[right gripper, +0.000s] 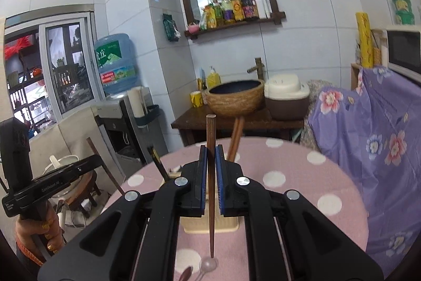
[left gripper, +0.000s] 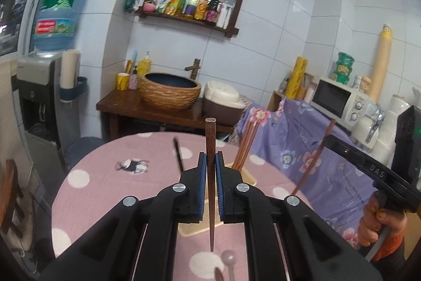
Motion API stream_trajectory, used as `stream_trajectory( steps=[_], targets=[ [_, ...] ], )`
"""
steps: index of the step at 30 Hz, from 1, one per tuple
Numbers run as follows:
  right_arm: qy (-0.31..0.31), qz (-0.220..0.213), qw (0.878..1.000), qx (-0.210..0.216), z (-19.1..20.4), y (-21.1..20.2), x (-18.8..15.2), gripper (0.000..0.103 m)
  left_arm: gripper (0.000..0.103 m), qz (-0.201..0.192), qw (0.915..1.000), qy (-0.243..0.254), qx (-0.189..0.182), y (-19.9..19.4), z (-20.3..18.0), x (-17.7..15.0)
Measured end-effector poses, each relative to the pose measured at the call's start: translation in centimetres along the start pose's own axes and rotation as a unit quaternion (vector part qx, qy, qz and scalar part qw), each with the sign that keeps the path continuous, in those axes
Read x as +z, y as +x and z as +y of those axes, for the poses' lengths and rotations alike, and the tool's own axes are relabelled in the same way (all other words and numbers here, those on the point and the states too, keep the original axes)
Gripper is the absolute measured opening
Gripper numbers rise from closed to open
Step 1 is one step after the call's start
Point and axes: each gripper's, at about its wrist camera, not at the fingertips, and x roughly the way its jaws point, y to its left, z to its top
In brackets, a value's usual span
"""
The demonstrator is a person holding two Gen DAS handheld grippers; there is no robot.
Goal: Organize utensils
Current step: 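Lift both wooden chopsticks and carry them over the cream holder, then open both tools to drop the chopsticks into the holder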
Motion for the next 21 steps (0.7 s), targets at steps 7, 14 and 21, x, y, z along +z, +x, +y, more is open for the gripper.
stream_trajectory(
  steps=[7,14,21],
  targets=[
    [-0.013,-0.045,0.999,-0.012,1.8,1.8,7.1,0.007,0.008,-0.037,0.9993,-0.006,0.0,1.5,-0.9,6.5],
    [-0.004,-0.036,0.999,-0.036,1.5,5.6,6.3,0.007,0.008,-0.042,0.9984,-0.001,0.038,4.8,-0.7,6.2],
    [0.017,0.015,0.999,-0.048,-0.2,9.4,1.1,0.007,0.008,0.005,0.9985,-0.003,0.054,7.9,0.6,1.6]
  ],
)
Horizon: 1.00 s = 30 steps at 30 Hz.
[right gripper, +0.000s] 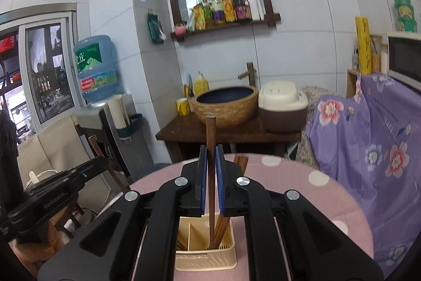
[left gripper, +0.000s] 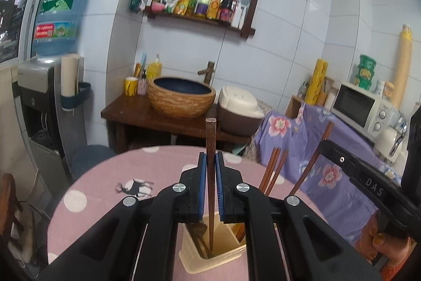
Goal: Organize utensils
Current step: 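Open both tools to drop the chopsticks into the holder, then move both tools back over the two spoons on the table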
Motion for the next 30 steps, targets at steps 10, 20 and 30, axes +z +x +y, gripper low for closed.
stream_trajectory(
  steps=[10,20,30],
  targets=[
    [0.02,0.036,0.999,-0.014,-1.8,2.9,-3.9,0.007,0.008,0.053,0.9985,-0.007,0.009,3.5,1.0,-4.3],
    [0.028,0.031,0.999,-0.023,-2.8,1.1,-6.3,0.008,0.051,0.052,0.9983,0.023,0.014,1.2,-0.1,-6.0],
    [0.008,0.097,0.993,-0.067,-3.6,-2.8,-16.2,0.008,0.05,0.178,0.9815,0.069,0.006,-1.4,-1.0,-17.0]
  ],
)
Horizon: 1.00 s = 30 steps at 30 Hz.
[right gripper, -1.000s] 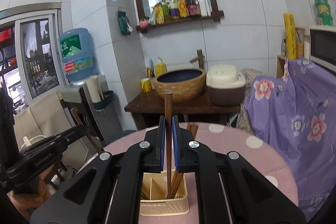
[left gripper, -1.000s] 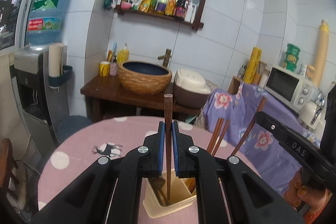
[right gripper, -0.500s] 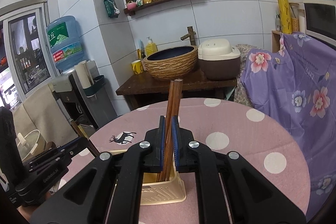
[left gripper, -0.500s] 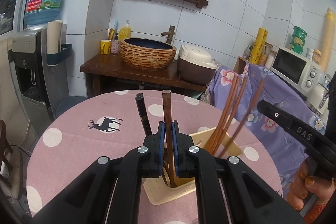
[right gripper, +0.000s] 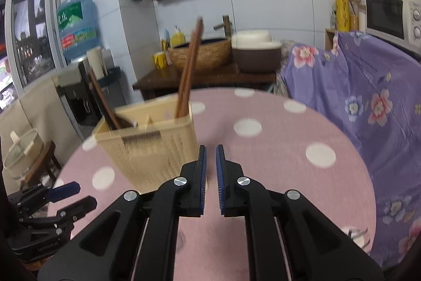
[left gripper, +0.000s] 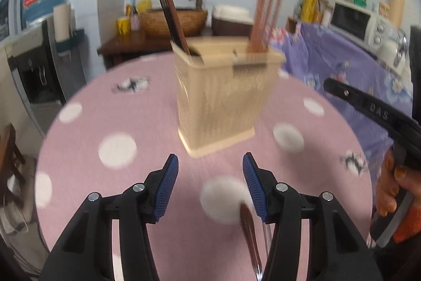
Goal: Organize utensils
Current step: 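Move both tools back over the two spoons on the table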
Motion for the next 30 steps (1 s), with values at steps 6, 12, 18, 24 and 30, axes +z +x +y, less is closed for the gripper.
stream_trajectory(
  steps=[6,12,18,24,30],
  targets=[
    [0.026,0.046,0.999,-0.005,-1.3,0.4,-4.7,0.009,0.046,0.06,0.9975,-0.014,-0.035,2.3,-1.4,-3.3],
    [0.039,0.056,0.998,-0.014,-2.4,-0.1,-6.8,0.029,0.039,0.082,0.9963,-0.009,-0.023,3.8,-2.2,-4.5],
    [0.037,0.064,0.997,-0.008,-2.2,-0.2,-7.5,0.03,0.032,0.093,0.9956,0.001,-0.004,4.7,-2.7,-5.4],
    [0.028,0.079,0.997,0.003,-0.8,0.2,-8.0,0.03,0.018,0.09,0.9959,0.011,0.005,4.9,-2.4,-5.1],
    [0.025,0.11,0.993,0.03,0.9,1.1,-8.9,0.03,0.017,0.089,0.9958,0.008,0.024,4.6,-0.3,-4.9]
  ],
)
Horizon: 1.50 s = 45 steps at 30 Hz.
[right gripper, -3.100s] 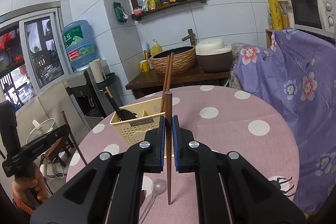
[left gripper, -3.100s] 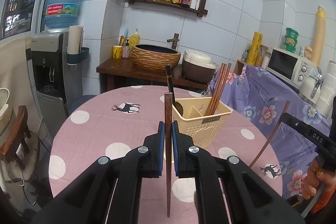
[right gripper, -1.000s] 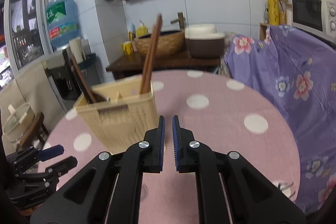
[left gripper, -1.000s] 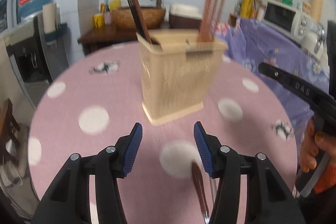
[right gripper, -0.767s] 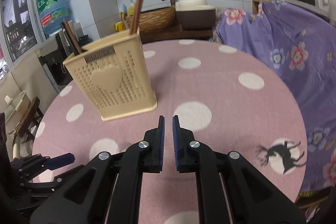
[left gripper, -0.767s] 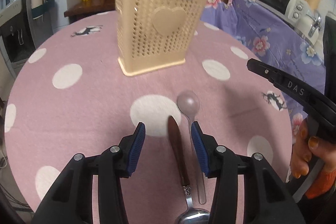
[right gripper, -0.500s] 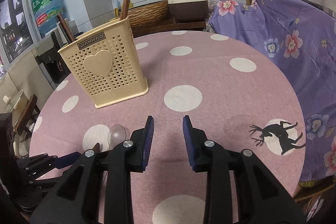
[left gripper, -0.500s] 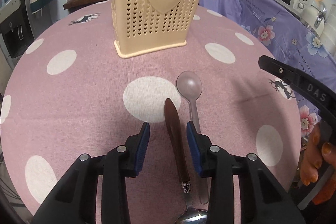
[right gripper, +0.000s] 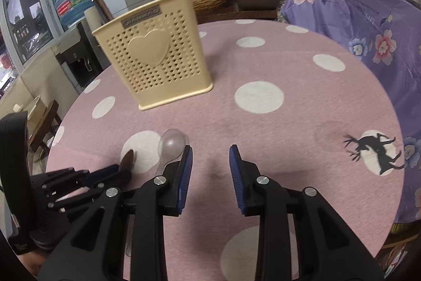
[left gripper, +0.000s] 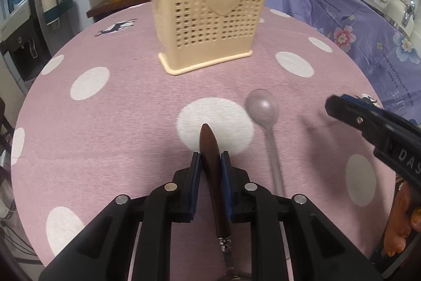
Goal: Organize utensils
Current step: 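Move both tools back over the two spoons on the table, then grasp the wooden-handled spoon with the left tool while the right tool grasps the clear plastic spoon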
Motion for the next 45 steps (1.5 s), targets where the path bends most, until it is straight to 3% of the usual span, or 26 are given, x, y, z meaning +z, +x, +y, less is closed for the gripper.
stream_trajectory(
  steps=[5,7,9,15,23,27,33,37,44,45],
  targets=[
    [-0.001,0.03,0.999,0.017,1.6,1.3,-0.2,0.03,0.017,-0.003,0.9992,-0.034,0.019,-0.1,3.5,0.1],
    [0.001,0.041,0.999,0.021,2.2,1.8,-0.3,0.044,0.017,-0.006,0.9985,-0.047,0.027,-0.2,4.6,0.1],
    [-0.002,0.049,0.999,0.022,3.1,2.3,-0.5,0.047,0.016,-0.01,0.9982,-0.055,0.023,-0.3,5.2,0.1],
    [-0.025,0.07,0.997,-0.015,5.3,4.0,-0.7,0.047,0.017,-0.017,0.9985,-0.038,0.036,-0.3,4.3,-0.1],
    [-0.046,0.076,0.994,-0.06,7.2,6.0,0.0,0.046,0.017,-0.016,0.9988,-0.042,0.017,-0.3,5.4,-0.2],
    [-0.052,0.076,0.993,-0.077,7.7,6.8,0.8,0.038,0.017,-0.017,0.9988,-0.043,0.018,-0.3,5.4,-0.2],
    [-0.056,0.069,0.993,-0.081,7.4,7.1,1.3,0.035,0.017,-0.018,0.9987,-0.044,0.019,-0.3,5.4,-0.2],
    [-0.028,0.065,0.996,-0.046,6.4,6.7,1.5,0.034,0.017,-0.017,0.9987,-0.043,0.02,-0.3,5.4,-0.2],
    [-0.009,-0.019,1.0,-0.004,4.6,1.7,2.8,0.034,0.016,-0.017,0.9987,-0.043,0.02,-0.3,5.4,-0.3],
    [-0.008,-0.033,0.999,0.006,4.4,0.8,2.9,0.03,0.016,-0.017,0.9987,-0.043,0.021,-0.3,5.4,-0.3]
  ],
)
